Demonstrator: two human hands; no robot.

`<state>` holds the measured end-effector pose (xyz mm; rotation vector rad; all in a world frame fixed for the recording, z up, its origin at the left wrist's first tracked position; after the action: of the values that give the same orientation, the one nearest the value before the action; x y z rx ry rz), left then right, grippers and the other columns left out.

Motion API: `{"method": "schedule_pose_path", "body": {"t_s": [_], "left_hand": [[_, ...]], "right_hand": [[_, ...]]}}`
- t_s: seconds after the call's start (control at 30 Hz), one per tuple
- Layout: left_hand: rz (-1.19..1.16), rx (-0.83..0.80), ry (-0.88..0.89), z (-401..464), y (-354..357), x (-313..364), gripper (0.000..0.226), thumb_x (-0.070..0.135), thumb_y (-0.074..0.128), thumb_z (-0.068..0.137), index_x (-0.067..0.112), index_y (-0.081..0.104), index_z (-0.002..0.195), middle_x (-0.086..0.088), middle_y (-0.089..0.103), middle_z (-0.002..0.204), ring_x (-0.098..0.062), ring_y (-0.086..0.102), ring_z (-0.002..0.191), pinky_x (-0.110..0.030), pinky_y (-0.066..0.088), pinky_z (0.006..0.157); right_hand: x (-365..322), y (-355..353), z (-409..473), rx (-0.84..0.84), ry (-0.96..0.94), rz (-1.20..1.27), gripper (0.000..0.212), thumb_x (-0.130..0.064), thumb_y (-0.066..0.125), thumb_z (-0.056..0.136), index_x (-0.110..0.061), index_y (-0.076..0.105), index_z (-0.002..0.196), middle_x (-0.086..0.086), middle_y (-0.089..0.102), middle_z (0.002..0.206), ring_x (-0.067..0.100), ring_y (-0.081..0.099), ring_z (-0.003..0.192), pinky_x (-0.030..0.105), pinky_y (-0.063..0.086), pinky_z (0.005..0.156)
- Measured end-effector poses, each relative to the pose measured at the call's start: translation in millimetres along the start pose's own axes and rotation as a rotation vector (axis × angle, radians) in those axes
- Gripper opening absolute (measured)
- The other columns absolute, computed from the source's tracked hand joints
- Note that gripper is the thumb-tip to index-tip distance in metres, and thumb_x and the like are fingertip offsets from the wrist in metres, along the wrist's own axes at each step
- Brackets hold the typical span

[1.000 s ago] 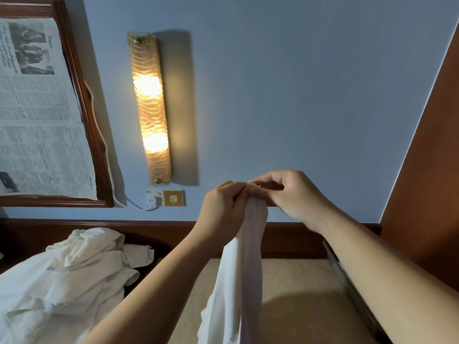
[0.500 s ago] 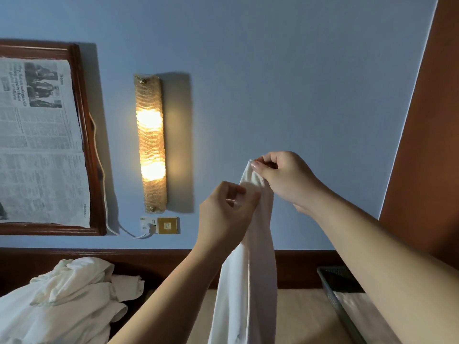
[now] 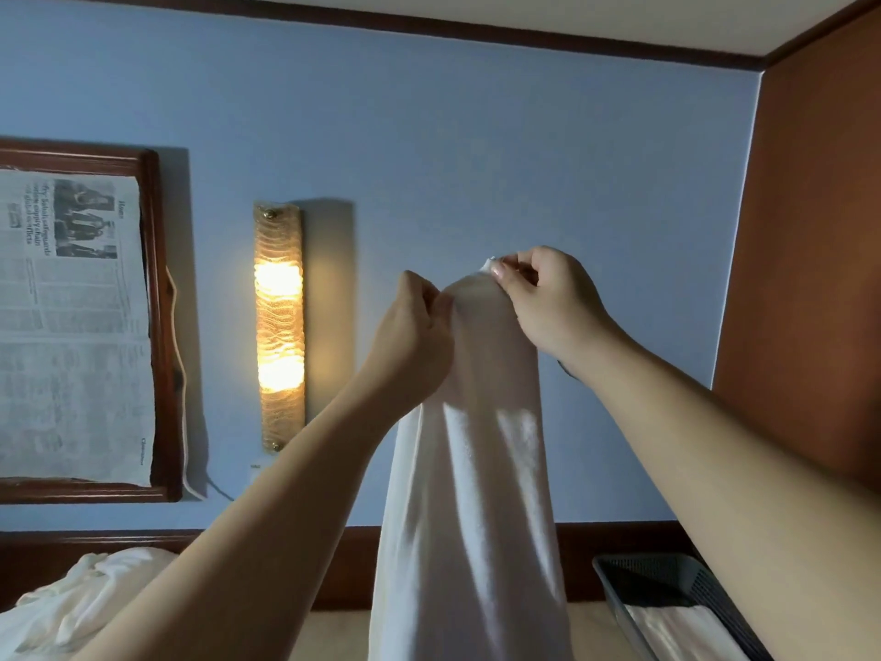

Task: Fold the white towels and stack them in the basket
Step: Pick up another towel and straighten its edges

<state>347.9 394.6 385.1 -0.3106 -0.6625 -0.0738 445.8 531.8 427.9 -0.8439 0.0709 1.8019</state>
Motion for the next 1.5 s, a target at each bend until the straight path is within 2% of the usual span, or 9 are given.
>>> {"method": "schedule_pose_path", "body": {"t_s": [0.23, 0.57, 0.7, 0.8, 0.87, 1.17, 1.3, 1.4, 1.5], "left_hand": [[0.002, -0.095, 0.091, 1.8, -7.6, -3.6, 0.016, 0.031, 0.048, 0.108, 0.018, 0.050, 0.099, 0.006, 0.057, 0.078, -0.007, 0.048, 0.066, -0.031, 0.041, 0.064], [0.084, -0.179, 0.152, -59.8, 22.9, -21.5, 0.040, 0.055, 0.047, 0.104, 0.019, 0.045, 0.087, 0.007, 0.049, 0.088, -0.009, 0.045, 0.084, -0.023, 0.031, 0.069], [-0.229, -0.227, -0.037, -74.0, 25.9, -30.9, 0.056, 0.057, 0.065, 0.097, 0.008, 0.045, 0.080, 0.008, 0.045, 0.074, -0.006, 0.040, 0.066, -0.021, 0.033, 0.064], [-0.614, -0.362, -0.245, -83.6, 19.6, -45.3, 0.082, 0.071, 0.069, 0.087, -0.009, 0.057, 0.103, -0.009, 0.058, 0.088, -0.022, 0.056, 0.082, -0.041, 0.043, 0.076], [-0.652, -0.412, -0.283, -94.8, 15.5, -54.7, 0.072, 0.062, 0.065, 0.094, -0.008, 0.062, 0.109, -0.015, 0.067, 0.094, -0.025, 0.063, 0.086, -0.039, 0.048, 0.079], [-0.115, -0.478, -0.156, -150.4, 18.5, -114.7, 0.053, 0.063, 0.054, 0.100, 0.013, 0.062, 0.084, 0.011, 0.057, 0.071, -0.007, 0.054, 0.066, -0.039, 0.050, 0.066], [0.045, -0.407, 0.031, -127.4, 5.1, -117.7, 0.043, 0.040, 0.054, 0.106, 0.024, 0.047, 0.067, 0.017, 0.049, 0.066, -0.004, 0.047, 0.061, -0.019, 0.035, 0.059], [0.159, -0.427, 0.207, -96.8, -7.0, -108.9, 0.037, 0.043, 0.047, 0.108, 0.029, 0.041, 0.074, 0.008, 0.047, 0.077, -0.010, 0.051, 0.072, -0.020, 0.036, 0.066], [0.248, -0.489, 0.316, -75.0, -10.4, -96.8, 0.034, 0.046, 0.042, 0.108, 0.025, 0.044, 0.081, 0.006, 0.045, 0.081, -0.012, 0.051, 0.075, -0.022, 0.038, 0.071]], "right_hand": [[8.6, -17.8, -6.0, -0.280, 0.038, 0.130, 0.015, -0.033, 0.069, 0.100, -0.026, 0.079, 0.110, -0.010, 0.079, 0.104, 0.005, 0.073, 0.104, 0.038, 0.055, 0.105], [5.3, -10.6, -26.3, -0.218, -0.133, -0.145, 0.016, -0.033, 0.062, 0.104, -0.023, 0.074, 0.105, -0.005, 0.076, 0.093, 0.015, 0.070, 0.089, 0.035, 0.056, 0.085], [2.8, -15.8, -32.0, -0.294, -0.148, -0.171, 0.013, -0.032, 0.063, 0.104, -0.024, 0.072, 0.102, -0.007, 0.072, 0.087, 0.006, 0.063, 0.076, 0.023, 0.049, 0.073], [4.1, -18.4, -39.9, -0.359, -0.155, -0.208, 0.014, -0.031, 0.061, 0.105, -0.022, 0.071, 0.100, -0.010, 0.065, 0.078, 0.001, 0.054, 0.067, 0.015, 0.042, 0.063], [8.1, -18.9, -46.4, -0.404, -0.148, -0.246, 0.014, -0.032, 0.060, 0.105, -0.023, 0.069, 0.099, -0.012, 0.061, 0.076, 0.001, 0.052, 0.066, 0.015, 0.040, 0.062], [48.1, -20.3, -71.0, -0.479, -0.074, -0.228, 0.013, -0.026, 0.060, 0.105, -0.031, 0.072, 0.102, -0.016, 0.063, 0.077, 0.004, 0.055, 0.069, 0.022, 0.044, 0.067], [54.6, -25.6, -72.8, -0.742, -0.072, -0.359, 0.027, -0.026, 0.053, 0.108, -0.049, 0.067, 0.112, -0.013, 0.055, 0.080, 0.008, 0.050, 0.070, 0.028, 0.045, 0.069], [47.1, -31.0, -69.2, -0.954, -0.041, -0.528, 0.038, -0.022, 0.053, 0.105, -0.058, 0.063, 0.114, -0.001, 0.060, 0.100, 0.025, 0.060, 0.091, 0.047, 0.054, 0.089], [37.2, -31.4, -67.4, -1.032, -0.014, -0.587, 0.040, -0.018, 0.055, 0.101, -0.057, 0.061, 0.108, -0.005, 0.067, 0.106, 0.022, 0.064, 0.097, 0.046, 0.056, 0.093]]}}
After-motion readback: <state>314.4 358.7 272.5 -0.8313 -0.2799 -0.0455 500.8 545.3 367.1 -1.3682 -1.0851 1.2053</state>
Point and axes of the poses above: each hand's wrist, its own z-axis towards the middle knuckle, its own y-axis out of the palm, x = y × z, the point moved 1 cm from there along z, towards the middle knuckle
